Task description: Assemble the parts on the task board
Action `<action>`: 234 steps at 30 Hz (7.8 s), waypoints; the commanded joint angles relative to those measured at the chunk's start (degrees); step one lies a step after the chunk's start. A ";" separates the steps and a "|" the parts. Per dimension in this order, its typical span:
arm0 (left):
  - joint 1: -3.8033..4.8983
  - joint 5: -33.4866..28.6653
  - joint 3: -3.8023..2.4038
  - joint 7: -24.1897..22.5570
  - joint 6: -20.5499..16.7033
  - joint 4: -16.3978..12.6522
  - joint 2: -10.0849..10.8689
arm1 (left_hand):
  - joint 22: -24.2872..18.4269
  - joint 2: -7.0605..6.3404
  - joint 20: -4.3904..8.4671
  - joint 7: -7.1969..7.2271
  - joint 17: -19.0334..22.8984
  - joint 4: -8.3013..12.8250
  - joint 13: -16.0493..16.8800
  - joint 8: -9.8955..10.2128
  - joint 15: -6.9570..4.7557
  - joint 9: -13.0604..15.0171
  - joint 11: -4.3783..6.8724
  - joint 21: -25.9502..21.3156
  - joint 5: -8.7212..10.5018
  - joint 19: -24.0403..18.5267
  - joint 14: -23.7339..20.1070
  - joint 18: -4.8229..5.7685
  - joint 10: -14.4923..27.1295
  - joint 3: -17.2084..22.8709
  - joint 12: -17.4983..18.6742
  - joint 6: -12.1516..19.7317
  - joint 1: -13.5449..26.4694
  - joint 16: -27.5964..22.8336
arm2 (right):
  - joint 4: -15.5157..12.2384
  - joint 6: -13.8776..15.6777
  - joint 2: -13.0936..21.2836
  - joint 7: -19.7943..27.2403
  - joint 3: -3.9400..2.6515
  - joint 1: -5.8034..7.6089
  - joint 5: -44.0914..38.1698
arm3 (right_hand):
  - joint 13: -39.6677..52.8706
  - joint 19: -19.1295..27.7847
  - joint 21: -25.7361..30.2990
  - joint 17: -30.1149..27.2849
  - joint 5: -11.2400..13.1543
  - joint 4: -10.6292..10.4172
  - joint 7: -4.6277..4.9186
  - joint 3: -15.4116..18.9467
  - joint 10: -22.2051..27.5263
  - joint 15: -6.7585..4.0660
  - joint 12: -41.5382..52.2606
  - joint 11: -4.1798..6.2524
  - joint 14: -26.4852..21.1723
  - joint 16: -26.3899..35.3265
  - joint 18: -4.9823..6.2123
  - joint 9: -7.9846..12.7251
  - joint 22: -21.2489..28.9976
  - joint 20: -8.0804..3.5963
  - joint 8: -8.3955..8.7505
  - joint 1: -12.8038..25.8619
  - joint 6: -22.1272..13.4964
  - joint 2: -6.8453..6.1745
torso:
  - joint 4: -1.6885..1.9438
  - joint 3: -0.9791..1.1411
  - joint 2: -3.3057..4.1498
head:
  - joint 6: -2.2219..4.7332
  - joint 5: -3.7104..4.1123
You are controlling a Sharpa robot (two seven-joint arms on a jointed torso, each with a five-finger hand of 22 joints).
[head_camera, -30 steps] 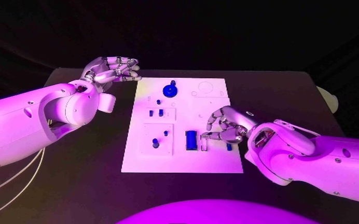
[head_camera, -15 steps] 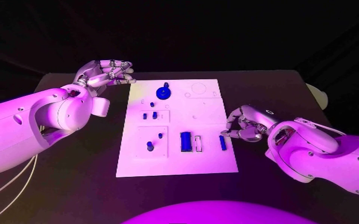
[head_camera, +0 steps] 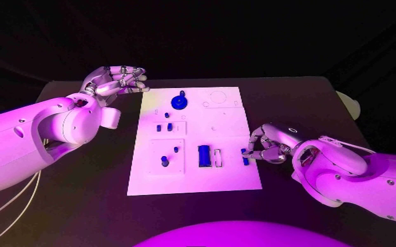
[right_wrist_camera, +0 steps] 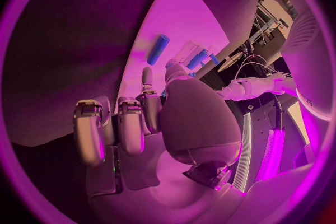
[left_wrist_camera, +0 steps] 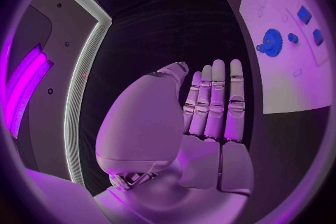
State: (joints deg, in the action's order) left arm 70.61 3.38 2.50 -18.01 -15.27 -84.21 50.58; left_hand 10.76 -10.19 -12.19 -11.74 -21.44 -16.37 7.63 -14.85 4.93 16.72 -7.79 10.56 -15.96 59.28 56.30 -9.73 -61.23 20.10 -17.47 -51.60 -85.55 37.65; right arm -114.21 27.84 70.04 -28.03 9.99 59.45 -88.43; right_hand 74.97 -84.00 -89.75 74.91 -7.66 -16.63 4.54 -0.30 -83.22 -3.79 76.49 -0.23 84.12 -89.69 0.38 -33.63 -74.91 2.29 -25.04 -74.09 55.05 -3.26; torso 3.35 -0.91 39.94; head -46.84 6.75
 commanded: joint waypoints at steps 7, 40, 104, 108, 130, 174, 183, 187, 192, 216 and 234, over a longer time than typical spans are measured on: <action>0.05 -0.25 -0.03 -0.26 1.00 -0.20 0.09 | -0.05 0.04 -0.47 -0.01 -0.05 0.07 0.05 -0.34 -0.03 0.09 -0.10 -0.20 0.04 0.03 -0.37 -0.67 0.41 0.34 -0.34 0.40 0.36 -0.27 | 1.30 -2.20 -1.60 -1.43 0.04 -1.19 -2.12 | 6.23 -6.00 -0.25 15.01 -0.22 -0.12 -0.10 -0.37 -0.24 0.43 0.48 0.02 5.86 -0.28 -0.38 0.06 -15.09 0.50 0.26 0.52 0.49 0.03 | 0.00 -0.06 0.04 | -0.47 -0.06; 0.05 -0.25 -0.03 -0.08 0.91 -0.43 0.41 | -0.05 0.04 -0.47 -0.01 -0.05 0.07 0.05 -0.34 -0.03 0.09 -0.10 -0.20 0.04 0.03 -0.37 -0.67 0.41 0.34 -0.34 0.40 0.36 -0.27 | 2.15 -4.60 -3.86 -4.13 0.04 -2.24 -6.29 | 6.38 -6.00 -0.25 15.06 -4.90 4.06 -0.69 -26.49 -0.42 -0.17 0.19 0.69 5.87 -0.30 -0.38 -2.20 -15.09 -0.03 0.32 -7.85 0.51 -5.16 | 0.07 -0.10 -0.09 | -0.98 -0.34; 0.06 -0.25 -0.03 0.17 1.20 -0.95 0.75 | -0.21 0.00 -0.52 -0.01 -0.16 0.16 0.12 -0.50 -0.03 0.13 -0.10 -0.42 0.04 0.09 -0.41 -0.69 0.51 0.60 -0.48 0.51 0.38 -0.28 | 1.69 -3.99 -12.83 -6.53 -0.20 -0.59 0.73 | 6.91 -6.00 -0.25 15.00 -5.73 0.24 -0.87 -31.79 -1.05 -0.23 0.80 0.76 5.86 -0.28 -0.38 -3.66 -15.09 -0.05 -0.09 8.74 2.18 -7.65 | 0.02 0.00 -0.02 | -1.84 -1.12; 0.06 -0.25 -0.03 0.20 1.20 -0.98 0.80 | -0.21 0.00 -0.52 -0.01 -0.16 0.16 0.12 -0.50 -0.03 0.13 -0.10 -0.42 0.04 0.09 -0.41 -0.69 0.51 0.60 -0.48 0.51 0.38 -0.28 | 1.60 -3.65 -12.86 -6.63 -0.21 -0.59 0.54 | 7.26 -6.00 -0.25 15.01 -5.39 0.05 -1.08 -31.61 -1.35 -0.35 1.33 0.92 5.86 -0.28 -0.38 -3.80 -15.09 -0.13 -0.37 10.36 2.79 -7.38 | -0.02 0.02 -0.02 | -1.84 -1.08; 0.07 -0.25 -0.03 0.30 1.13 -1.07 0.93 | -0.33 -0.10 -0.54 -0.02 -0.24 0.22 0.16 -0.61 -0.02 0.15 -0.11 -0.57 0.05 0.14 -0.44 -0.69 0.59 0.76 -0.57 0.60 0.38 -0.28 | 2.03 -2.79 -12.94 -6.82 -0.22 -0.57 -0.77 | 7.36 -6.00 -0.25 14.99 -3.41 -0.12 -1.21 -30.72 -1.48 -0.50 1.39 1.05 5.86 -0.27 -0.38 -3.88 -15.09 -0.30 -0.49 15.03 3.24 -7.22 | 0.07 -0.02 0.01 | -1.72 -0.92; 0.06 -0.25 -0.02 0.27 1.12 -0.68 0.78 | -0.34 -0.09 -0.55 -0.02 -0.24 0.22 0.16 -0.63 -0.02 0.16 -0.11 -0.59 0.05 0.15 -0.45 -0.70 0.60 0.78 -0.58 0.60 0.39 -0.28 | 0.57 -3.68 -8.41 1.17 -0.25 -0.66 4.00 | 7.88 -6.00 -0.25 15.09 -3.16 0.53 -1.39 -19.27 -1.71 -0.67 1.66 1.21 5.88 -0.31 -0.38 -4.52 -15.09 -0.52 -0.60 8.33 3.17 -9.15 | 0.00 -0.01 -0.03 | -1.67 -1.44; 0.06 -0.25 -0.02 0.23 1.07 -0.73 0.84 | -0.34 -0.09 -0.55 -0.02 -0.24 0.22 0.16 -0.63 -0.02 0.16 -0.11 -0.59 0.05 0.15 -0.45 -0.70 0.60 0.78 -0.58 0.60 0.39 -0.28 | 1.39 -4.17 -9.67 0.61 -0.25 -0.94 4.02 | 7.90 -6.00 -0.25 15.09 -3.12 0.43 -1.39 -19.21 -1.74 -0.66 1.71 1.21 5.88 -0.31 -0.38 -4.52 -15.09 -0.52 -0.60 8.35 3.19 -9.07 | 0.04 -0.04 -0.04 | -1.96 -1.60; 0.06 -0.25 -0.02 0.23 1.06 -0.75 0.89 | -0.41 -0.11 -0.56 -0.03 -0.29 0.22 0.19 -0.71 -0.02 0.18 -0.12 -0.69 0.06 0.19 -0.46 -0.70 0.63 0.88 -0.65 0.65 0.43 -0.29 | 1.77 -4.26 -9.95 -0.05 -0.25 -1.02 3.80 | 7.90 -6.00 -0.25 15.09 -3.03 0.28 -1.40 -19.08 -1.74 -0.66 1.70 1.22 5.88 -0.31 -0.38 -4.52 -15.09 -0.52 -0.62 8.40 3.26 -8.97 | -0.03 -0.04 -0.07 | -2.05 -1.72; 0.06 -0.25 -0.02 0.24 1.06 -0.79 0.93 | -0.41 -0.11 -0.56 -0.03 -0.29 0.22 0.19 -0.71 -0.02 0.18 -0.12 -0.69 0.06 0.19 -0.46 -0.70 0.63 0.88 -0.65 0.65 0.43 -0.29 | 2.50 -3.98 -10.24 -0.92 -0.25 -1.04 3.29 | 7.97 -6.00 -0.25 15.09 -2.96 0.10 -1.45 -18.98 -1.80 -0.67 1.80 1.25 5.88 -0.31 -0.38 -4.52 -15.09 -0.52 -0.66 8.44 3.41 -8.56 | -0.06 0.01 -0.04 | -2.08 -1.79; 0.07 -0.25 -0.02 0.17 0.66 -0.97 1.19 | -0.41 -0.11 -0.56 -0.03 -0.29 0.22 0.19 -0.71 -0.02 0.18 -0.12 -0.69 0.06 0.19 -0.46 -0.70 0.63 0.88 -0.65 0.65 0.43 -0.29 | 3.63 -5.40 -11.56 -1.15 -0.26 -1.04 3.29 | 8.14 -6.00 -0.25 15.09 -3.10 0.41 -1.68 -16.74 -1.95 -0.83 2.02 1.45 5.88 -0.31 -0.38 -4.50 -15.09 -0.63 -0.72 7.71 3.65 -8.63 | -0.08 0.02 -0.10 | -2.23 -1.81; 0.03 -0.79 0.26 -1.09 0.37 -0.35 0.79 | -0.53 -0.33 -0.58 -0.04 -0.38 0.21 0.24 -0.82 0.00 0.20 -0.15 -0.84 0.10 0.27 -0.46 -0.70 0.72 0.95 -0.75 0.76 0.58 -0.28 | 5.47 11.21 -8.80 28.87 -0.46 2.10 31.09 | 3.83 -1.84 11.54 8.55 -4.64 0.30 0.85 -14.69 2.65 0.87 -5.73 -0.71 4.14 3.07 1.94 -3.26 -11.71 0.75 2.74 3.97 -1.78 -6.70 | -0.33 -0.52 -1.09 | 0.03 -1.10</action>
State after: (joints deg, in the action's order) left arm 70.61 3.28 2.79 -17.57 -15.03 -84.60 51.59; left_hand 10.31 -10.41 -12.39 -11.74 -21.75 -16.12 7.82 -15.46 4.93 16.87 -7.99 10.09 -15.96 59.48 56.30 -9.73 -61.03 20.64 -18.03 -51.19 -85.34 37.65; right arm -109.49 32.92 61.41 -13.11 9.58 61.13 -72.38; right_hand 74.93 -84.00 -78.17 74.93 -12.53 -16.39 5.44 -14.81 -80.51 -3.29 70.52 -0.95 84.01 -86.54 1.81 -36.91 -74.90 2.70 -22.37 -69.92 53.45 -9.87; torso 3.12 -1.16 39.31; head -47.38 5.49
